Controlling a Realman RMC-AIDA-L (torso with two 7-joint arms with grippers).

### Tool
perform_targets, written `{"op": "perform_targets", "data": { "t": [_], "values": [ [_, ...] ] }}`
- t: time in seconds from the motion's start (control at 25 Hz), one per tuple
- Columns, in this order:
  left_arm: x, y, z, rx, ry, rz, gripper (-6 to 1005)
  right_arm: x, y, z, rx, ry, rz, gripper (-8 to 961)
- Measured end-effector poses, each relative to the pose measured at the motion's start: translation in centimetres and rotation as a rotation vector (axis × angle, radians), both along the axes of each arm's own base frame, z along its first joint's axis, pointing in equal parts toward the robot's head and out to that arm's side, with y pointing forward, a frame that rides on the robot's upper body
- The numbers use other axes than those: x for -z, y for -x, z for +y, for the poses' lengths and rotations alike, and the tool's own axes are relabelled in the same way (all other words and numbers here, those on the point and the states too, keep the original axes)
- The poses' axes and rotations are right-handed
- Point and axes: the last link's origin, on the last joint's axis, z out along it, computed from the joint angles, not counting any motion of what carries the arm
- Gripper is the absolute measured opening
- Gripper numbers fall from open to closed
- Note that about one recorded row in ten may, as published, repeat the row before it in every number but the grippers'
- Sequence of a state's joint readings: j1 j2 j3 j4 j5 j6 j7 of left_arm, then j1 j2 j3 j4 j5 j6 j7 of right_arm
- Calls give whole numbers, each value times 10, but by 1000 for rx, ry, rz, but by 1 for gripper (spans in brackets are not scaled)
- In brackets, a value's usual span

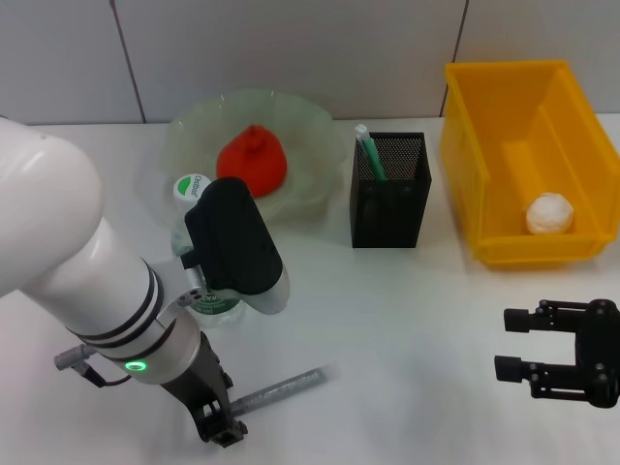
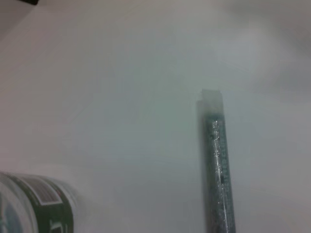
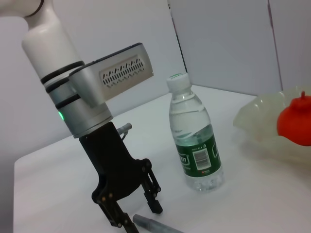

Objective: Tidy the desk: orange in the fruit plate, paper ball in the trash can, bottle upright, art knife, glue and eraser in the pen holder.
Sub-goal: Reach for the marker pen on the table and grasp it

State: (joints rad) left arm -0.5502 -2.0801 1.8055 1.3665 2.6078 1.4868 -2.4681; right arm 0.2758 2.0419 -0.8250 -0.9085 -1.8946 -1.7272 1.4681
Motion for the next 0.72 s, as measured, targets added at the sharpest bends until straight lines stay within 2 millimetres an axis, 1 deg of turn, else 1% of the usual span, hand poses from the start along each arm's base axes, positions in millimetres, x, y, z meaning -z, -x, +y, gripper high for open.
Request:
{"op": "perform_targets", "data": {
  "t": [0.08,0.32,0.56,0.72],
  "values": [
    [1,2,0,-7,-2,2,530,0,0,0,0,-1,1,673],
    [4,3,-1,-11,-3,6,477,2,0,1,3,4,8,673],
    [5,-1,-5,7,-3,-6,448,2,-1,1,14,4,17,673],
    [5,-4,-6,23,-21,-15,352,3,-2,1,24,3,24,673]
  ]
}}
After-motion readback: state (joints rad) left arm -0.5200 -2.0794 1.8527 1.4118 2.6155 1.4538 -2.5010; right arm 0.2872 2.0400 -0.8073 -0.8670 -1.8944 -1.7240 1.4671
